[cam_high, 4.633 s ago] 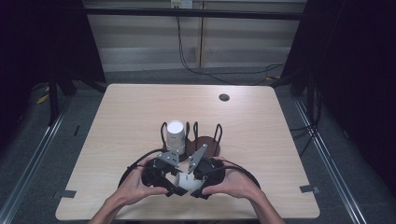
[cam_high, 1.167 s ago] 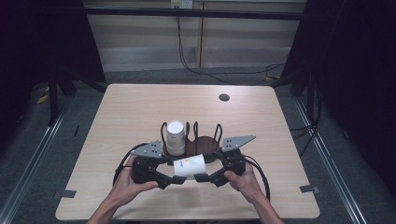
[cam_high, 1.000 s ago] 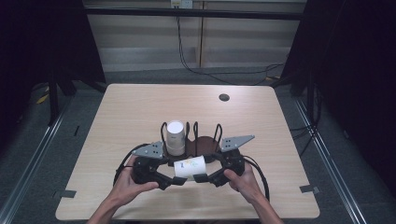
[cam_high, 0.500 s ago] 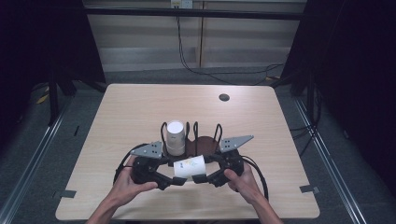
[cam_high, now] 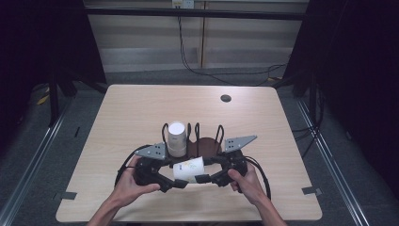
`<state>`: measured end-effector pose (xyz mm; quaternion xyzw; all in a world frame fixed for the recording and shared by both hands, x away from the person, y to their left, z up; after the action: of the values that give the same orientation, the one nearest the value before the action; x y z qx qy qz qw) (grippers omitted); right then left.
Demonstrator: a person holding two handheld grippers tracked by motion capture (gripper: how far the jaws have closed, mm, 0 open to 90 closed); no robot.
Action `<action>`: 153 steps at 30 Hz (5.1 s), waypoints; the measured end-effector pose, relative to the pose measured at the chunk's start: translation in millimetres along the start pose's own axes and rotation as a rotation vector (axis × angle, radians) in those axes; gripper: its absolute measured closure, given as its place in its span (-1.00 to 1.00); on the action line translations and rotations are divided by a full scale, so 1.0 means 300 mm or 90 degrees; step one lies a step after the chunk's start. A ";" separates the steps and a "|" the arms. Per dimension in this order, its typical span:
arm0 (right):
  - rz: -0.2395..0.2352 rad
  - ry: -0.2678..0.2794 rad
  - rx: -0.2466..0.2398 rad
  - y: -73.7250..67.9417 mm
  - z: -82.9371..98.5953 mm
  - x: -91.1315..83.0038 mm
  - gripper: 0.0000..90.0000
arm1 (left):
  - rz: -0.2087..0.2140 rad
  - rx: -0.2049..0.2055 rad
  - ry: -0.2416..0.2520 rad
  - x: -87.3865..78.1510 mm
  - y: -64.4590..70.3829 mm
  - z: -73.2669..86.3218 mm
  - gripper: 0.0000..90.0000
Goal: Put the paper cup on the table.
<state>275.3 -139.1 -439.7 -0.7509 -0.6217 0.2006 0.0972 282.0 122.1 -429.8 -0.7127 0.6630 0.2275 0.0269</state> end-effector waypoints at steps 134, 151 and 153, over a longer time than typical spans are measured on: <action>0.446 -0.329 0.060 0.246 -0.216 -0.387 -0.34 | -0.164 -0.013 -0.068 -0.108 -0.073 0.092 -0.63; 0.477 -0.469 0.084 0.328 -0.210 -0.328 -0.38 | -0.162 -0.012 -0.083 -0.108 -0.077 0.094 -0.63; 0.475 -0.476 0.091 0.338 -0.208 -0.323 -0.38 | -0.159 -0.012 -0.082 -0.107 -0.075 0.094 -0.63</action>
<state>378.2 -248.0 -406.2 -0.7901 -0.2891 0.5170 -0.1580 294.8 164.3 -449.6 -0.7736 0.5641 0.2740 0.0912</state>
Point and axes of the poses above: each handheld gripper's, and its own axes: x roughly forward along the jaws, z roughly out of its underside, y roughly to its right, the point moved 1 cm from there along x, roughly forward along the jaws, and after that the axes turned 9 degrees about y, right-handed, at the moved point
